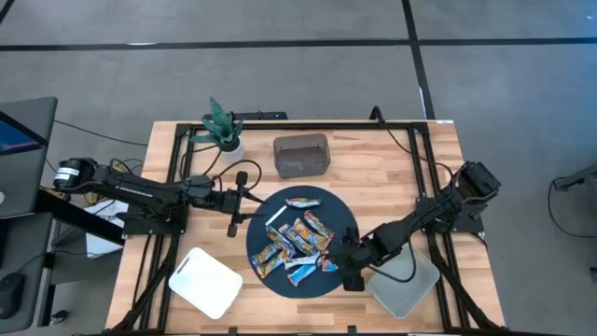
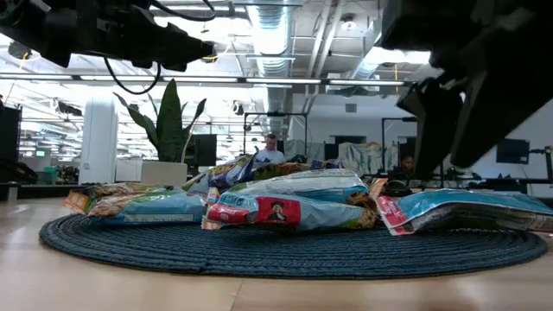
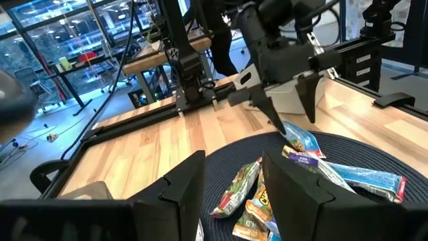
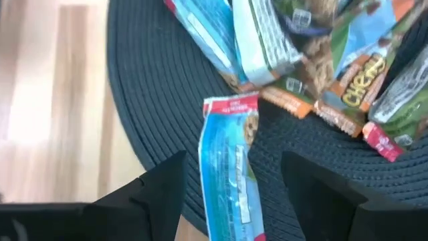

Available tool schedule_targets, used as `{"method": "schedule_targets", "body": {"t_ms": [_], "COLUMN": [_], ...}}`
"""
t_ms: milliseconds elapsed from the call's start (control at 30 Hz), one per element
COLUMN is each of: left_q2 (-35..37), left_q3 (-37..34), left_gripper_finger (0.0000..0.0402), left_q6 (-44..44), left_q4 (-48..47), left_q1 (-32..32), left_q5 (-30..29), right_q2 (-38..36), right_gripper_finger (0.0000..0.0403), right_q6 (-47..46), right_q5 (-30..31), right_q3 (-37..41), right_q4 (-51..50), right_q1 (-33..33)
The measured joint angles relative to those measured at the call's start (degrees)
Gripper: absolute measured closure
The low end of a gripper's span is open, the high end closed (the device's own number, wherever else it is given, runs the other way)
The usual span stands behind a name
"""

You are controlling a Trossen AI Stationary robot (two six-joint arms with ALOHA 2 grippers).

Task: Pick and place Granola Bars by type
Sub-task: Put the red granola bar into the black bin

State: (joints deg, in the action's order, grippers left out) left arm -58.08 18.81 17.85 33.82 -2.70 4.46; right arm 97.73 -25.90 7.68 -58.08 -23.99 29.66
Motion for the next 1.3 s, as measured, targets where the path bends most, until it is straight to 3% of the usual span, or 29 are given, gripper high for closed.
{"method": "schedule_targets", "body": {"t_ms": [667,1033,1300], "left_q2": [0.0,0.0,0.0], "left_q3": [0.0,0.0,0.0], "left_gripper_finger": [0.0256,0.0256,0.0256], "left_q6": [0.1,0.1,0.0], "left_q4": [-0.9,-1.9,-2.0], "left_q1": [0.0,0.0,0.0], "left_q5": [-0.8,-0.8,-0.8], "right_q2": [4.8,4.2,4.2], "right_gripper_finger": [0.0178,0.0303,0.0365], "right_q6": [-7.7,-7.6,-5.6], "right_q5": [1.4,2.3,3.0], "right_q3": [-0.5,-0.5,-0.5], "right_q4": [-5.9,-5.8,-6.0], "right_q1": [2.6,2.6,2.6]}}
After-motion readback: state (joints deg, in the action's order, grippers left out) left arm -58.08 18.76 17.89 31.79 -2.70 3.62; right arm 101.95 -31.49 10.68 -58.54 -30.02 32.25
